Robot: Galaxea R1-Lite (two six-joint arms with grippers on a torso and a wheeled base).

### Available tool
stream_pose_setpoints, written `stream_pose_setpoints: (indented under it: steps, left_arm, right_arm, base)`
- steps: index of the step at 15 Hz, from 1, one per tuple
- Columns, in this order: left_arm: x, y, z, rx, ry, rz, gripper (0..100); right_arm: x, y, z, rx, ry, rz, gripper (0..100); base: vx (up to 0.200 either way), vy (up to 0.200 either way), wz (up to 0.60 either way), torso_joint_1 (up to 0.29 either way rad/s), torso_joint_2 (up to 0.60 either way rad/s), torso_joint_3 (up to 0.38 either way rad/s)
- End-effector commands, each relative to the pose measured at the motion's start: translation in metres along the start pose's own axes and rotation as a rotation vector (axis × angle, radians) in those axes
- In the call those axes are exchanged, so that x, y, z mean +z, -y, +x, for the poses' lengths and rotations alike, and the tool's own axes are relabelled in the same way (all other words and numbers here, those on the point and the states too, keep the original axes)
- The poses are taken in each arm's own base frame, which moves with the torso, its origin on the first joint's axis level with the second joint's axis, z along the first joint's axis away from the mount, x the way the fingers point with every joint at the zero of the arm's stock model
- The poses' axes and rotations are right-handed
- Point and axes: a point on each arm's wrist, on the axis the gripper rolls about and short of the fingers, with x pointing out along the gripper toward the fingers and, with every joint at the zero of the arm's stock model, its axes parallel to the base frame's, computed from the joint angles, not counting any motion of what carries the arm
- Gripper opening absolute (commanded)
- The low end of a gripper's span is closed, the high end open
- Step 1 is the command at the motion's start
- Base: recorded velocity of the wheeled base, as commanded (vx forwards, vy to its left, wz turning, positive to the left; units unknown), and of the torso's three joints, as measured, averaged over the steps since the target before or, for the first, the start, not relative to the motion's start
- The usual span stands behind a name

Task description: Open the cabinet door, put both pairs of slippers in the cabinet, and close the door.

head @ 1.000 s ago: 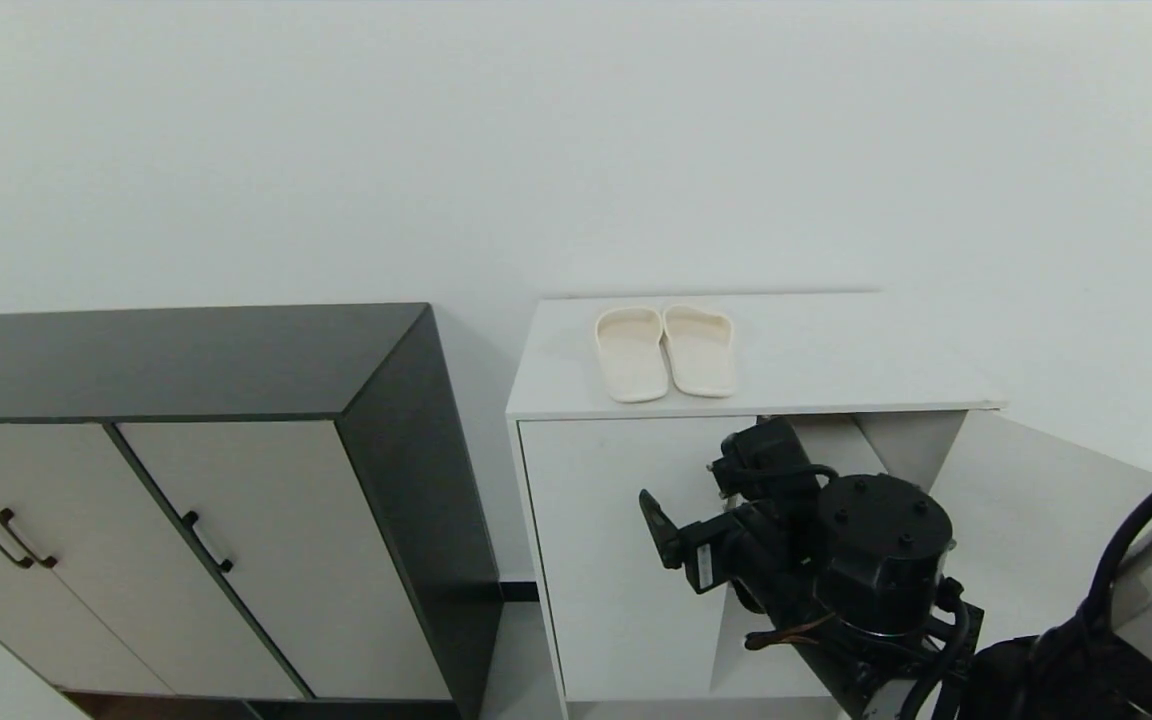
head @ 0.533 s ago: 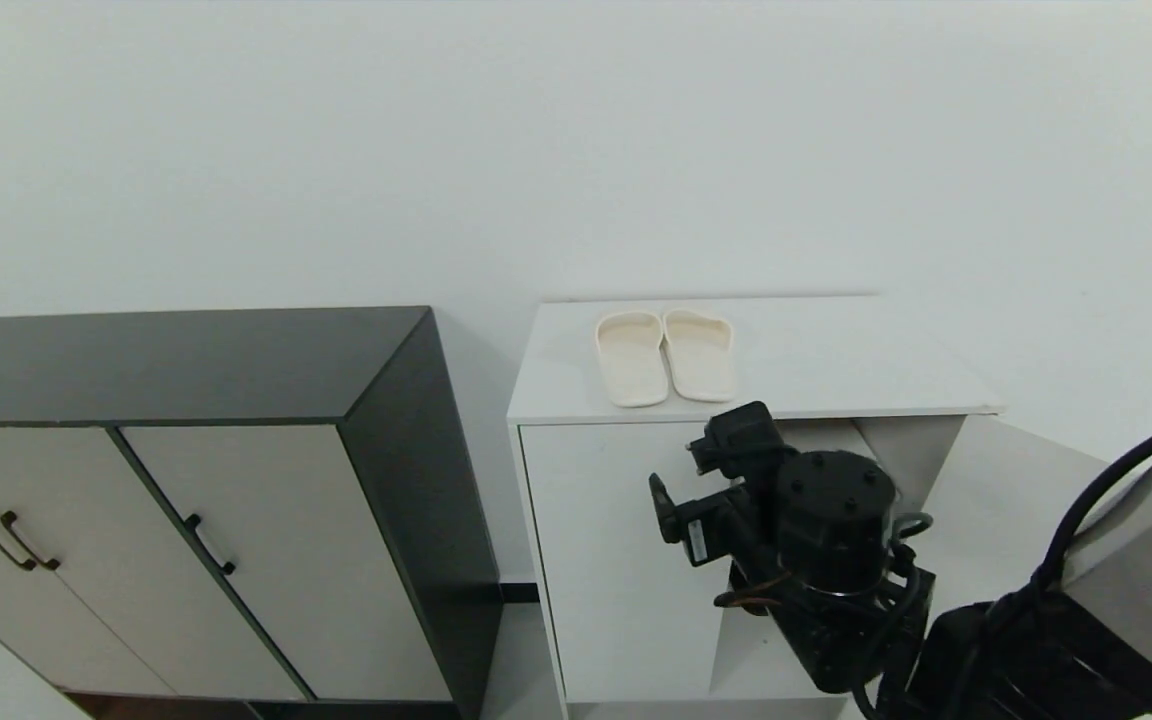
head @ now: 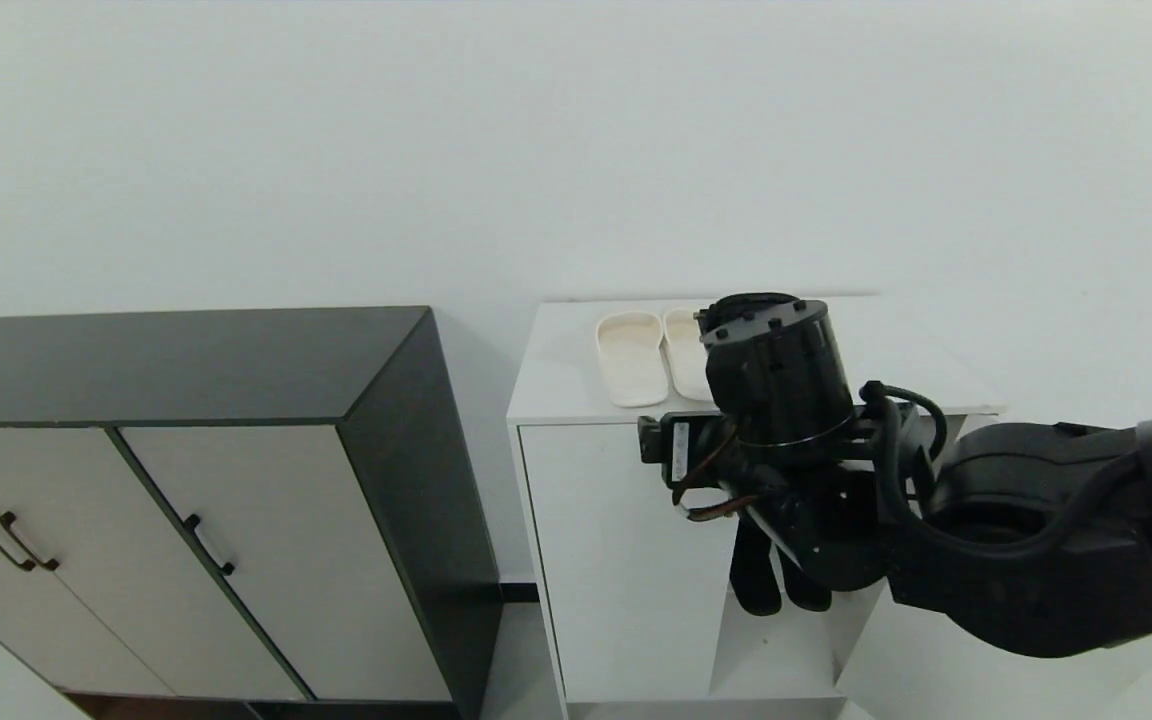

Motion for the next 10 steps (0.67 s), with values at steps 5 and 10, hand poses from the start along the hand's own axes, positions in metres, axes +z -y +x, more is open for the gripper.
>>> stream_pose_setpoints:
  steps: [5, 10]
  left_arm:
    - [0.0, 0.0, 0.0, 0.001, 0.0, -0.002, 0]
    - [0.0, 0.0, 0.0, -0.001, 0.0, -0.002, 0]
  right_arm:
    - [-0.022, 0.008, 0.019, -0.005, 0.144, -0.074, 100]
    - [-0.032, 0.007, 0.025, -0.008, 0.135, -0.097, 100]
  base:
    - [0.0, 0.0, 0.0, 0.0, 0.0, 0.0]
    - [0.16, 0.0, 0.0, -0.002, 0.0, 0.003]
